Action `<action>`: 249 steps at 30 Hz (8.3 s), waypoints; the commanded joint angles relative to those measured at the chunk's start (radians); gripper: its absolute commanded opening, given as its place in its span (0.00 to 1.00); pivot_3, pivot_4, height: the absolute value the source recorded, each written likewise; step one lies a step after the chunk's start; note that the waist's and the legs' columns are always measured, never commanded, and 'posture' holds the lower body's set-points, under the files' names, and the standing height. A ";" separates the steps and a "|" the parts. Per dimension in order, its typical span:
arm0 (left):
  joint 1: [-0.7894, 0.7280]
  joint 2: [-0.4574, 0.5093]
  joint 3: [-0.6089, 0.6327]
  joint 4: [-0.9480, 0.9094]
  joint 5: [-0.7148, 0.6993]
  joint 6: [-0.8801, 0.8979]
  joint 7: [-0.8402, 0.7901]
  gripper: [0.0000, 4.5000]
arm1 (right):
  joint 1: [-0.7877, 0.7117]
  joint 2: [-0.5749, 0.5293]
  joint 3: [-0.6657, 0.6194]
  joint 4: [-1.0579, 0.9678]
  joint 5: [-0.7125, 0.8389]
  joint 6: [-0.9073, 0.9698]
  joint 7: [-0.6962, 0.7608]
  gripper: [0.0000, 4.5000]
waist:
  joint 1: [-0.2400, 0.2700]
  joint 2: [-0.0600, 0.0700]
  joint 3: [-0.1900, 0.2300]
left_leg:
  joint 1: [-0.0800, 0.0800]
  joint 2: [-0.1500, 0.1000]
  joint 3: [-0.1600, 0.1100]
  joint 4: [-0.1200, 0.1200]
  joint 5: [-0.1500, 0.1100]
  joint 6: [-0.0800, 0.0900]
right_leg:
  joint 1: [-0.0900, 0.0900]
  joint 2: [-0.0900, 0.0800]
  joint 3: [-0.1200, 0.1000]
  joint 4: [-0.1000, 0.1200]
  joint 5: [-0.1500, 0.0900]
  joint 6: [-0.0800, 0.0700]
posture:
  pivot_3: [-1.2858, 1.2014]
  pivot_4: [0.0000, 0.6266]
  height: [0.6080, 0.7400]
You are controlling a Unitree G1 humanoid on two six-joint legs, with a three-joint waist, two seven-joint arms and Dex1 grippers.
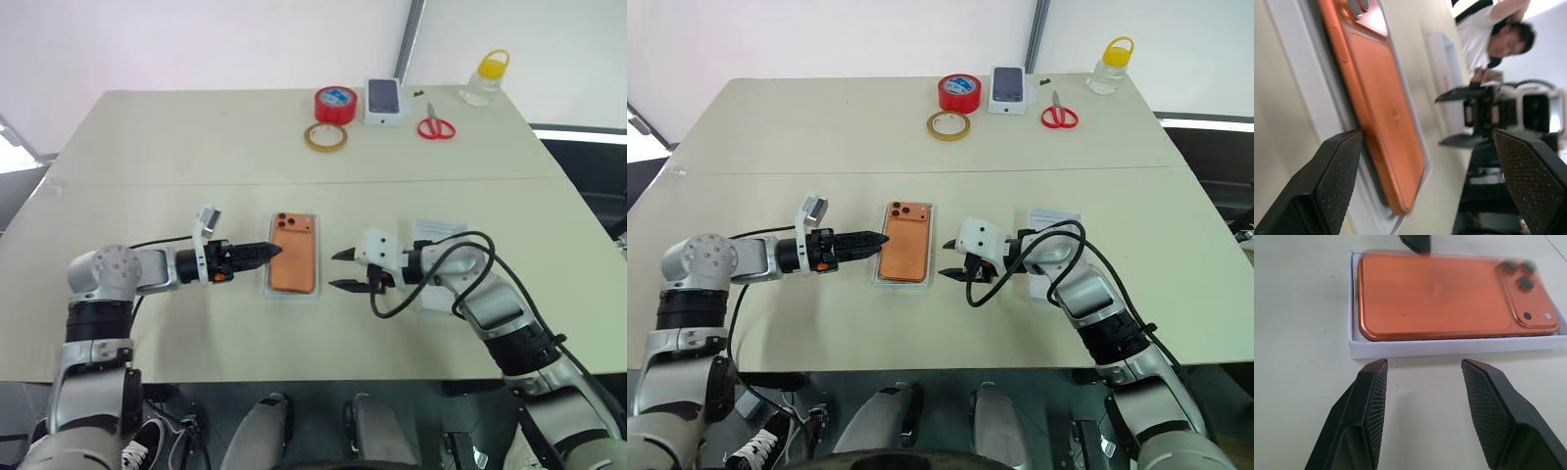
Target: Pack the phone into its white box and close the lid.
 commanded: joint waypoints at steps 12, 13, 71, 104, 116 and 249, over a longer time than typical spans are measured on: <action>0.075 0.071 -0.139 -0.098 0.414 -0.549 0.149 0.24 | -0.112 0.069 -0.006 0.171 -0.112 -0.075 -0.151 0.00 | 0.001 0.000 0.000 | -0.001 0.000 0.001 -0.001 0.001 -0.002 | -0.002 0.000 0.001 0.000 0.000 -0.001 | 0.52 0.24 1.00; 0.087 0.067 -0.162 -0.099 0.451 -0.593 0.154 0.13 | -0.115 0.076 -0.001 0.181 -0.123 -0.085 -0.161 0.00 | 0.003 0.000 0.000 | -0.001 0.000 0.001 -0.001 0.001 -0.002 | -0.002 0.000 0.001 0.000 0.000 -0.001 | 0.52 0.24 1.00; 0.045 -0.391 -0.443 -0.030 0.729 -0.950 -0.067 0.00 | 0.257 -0.336 -0.260 -0.040 -0.115 -0.064 -0.013 0.00 | 0.040 0.003 -0.001 | -0.001 -0.004 0.001 0.014 -0.009 0.015 | 0.010 -0.005 -0.004 -0.005 -0.002 0.005 | 0.52 0.24 1.00; 0.288 0.010 -0.165 -0.364 0.522 -1.030 -0.190 0.99 | 0.336 -0.201 -0.563 -0.503 0.156 0.834 -0.464 0.99 | 0.029 0.007 0.002 | -0.002 -0.004 0.001 0.012 -0.009 0.015 | 0.007 -0.005 -0.002 -0.002 -0.002 0.004 | 0.52 0.24 1.00; 0.354 0.029 -0.130 -0.362 0.474 -1.229 -0.268 0.99 | 0.353 -0.164 -0.586 -0.628 0.213 1.049 -0.539 0.99 | 0.016 0.010 0.003 | -0.002 -0.003 0.002 0.012 -0.009 0.015 | 0.007 -0.005 -0.002 -0.002 -0.002 0.004 | 0.52 0.24 1.00; 0.190 -0.499 -0.402 -0.081 0.617 -1.262 0.050 0.00 | 0.065 -0.317 -0.415 -0.034 1.048 0.518 -0.763 0.97 | 0.003 0.012 0.010 | -0.002 -0.001 0.003 0.013 -0.009 0.017 | 0.008 -0.001 -0.003 -0.003 -0.002 0.004 | 0.52 0.24 1.00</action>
